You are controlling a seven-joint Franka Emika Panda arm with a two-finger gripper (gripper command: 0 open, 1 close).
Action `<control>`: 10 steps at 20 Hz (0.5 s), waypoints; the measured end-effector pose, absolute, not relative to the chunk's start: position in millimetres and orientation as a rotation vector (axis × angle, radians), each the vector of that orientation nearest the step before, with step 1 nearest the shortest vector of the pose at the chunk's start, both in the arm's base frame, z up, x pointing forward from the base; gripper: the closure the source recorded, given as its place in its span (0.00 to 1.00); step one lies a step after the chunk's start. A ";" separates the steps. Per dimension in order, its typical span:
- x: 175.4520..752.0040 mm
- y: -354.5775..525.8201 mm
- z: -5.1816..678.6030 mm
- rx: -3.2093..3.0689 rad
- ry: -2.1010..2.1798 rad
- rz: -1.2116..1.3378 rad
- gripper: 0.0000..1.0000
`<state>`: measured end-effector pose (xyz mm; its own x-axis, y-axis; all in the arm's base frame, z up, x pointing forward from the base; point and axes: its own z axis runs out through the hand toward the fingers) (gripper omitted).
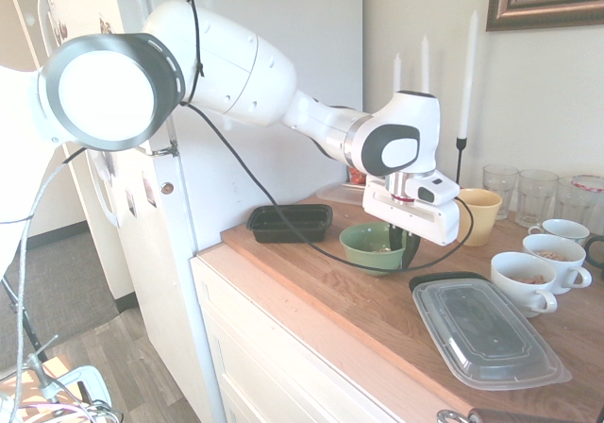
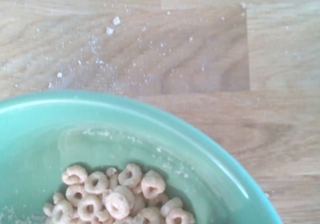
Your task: Pour the cereal into the box
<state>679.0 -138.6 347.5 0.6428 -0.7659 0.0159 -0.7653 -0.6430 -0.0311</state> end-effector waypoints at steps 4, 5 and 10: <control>677.7 -137.8 352.2 -2.824 1.317 -0.051 1.00; 677.7 -137.3 355.4 -2.823 1.315 -0.058 1.00; 676.8 -138.1 376.1 -2.813 1.314 -0.102 1.00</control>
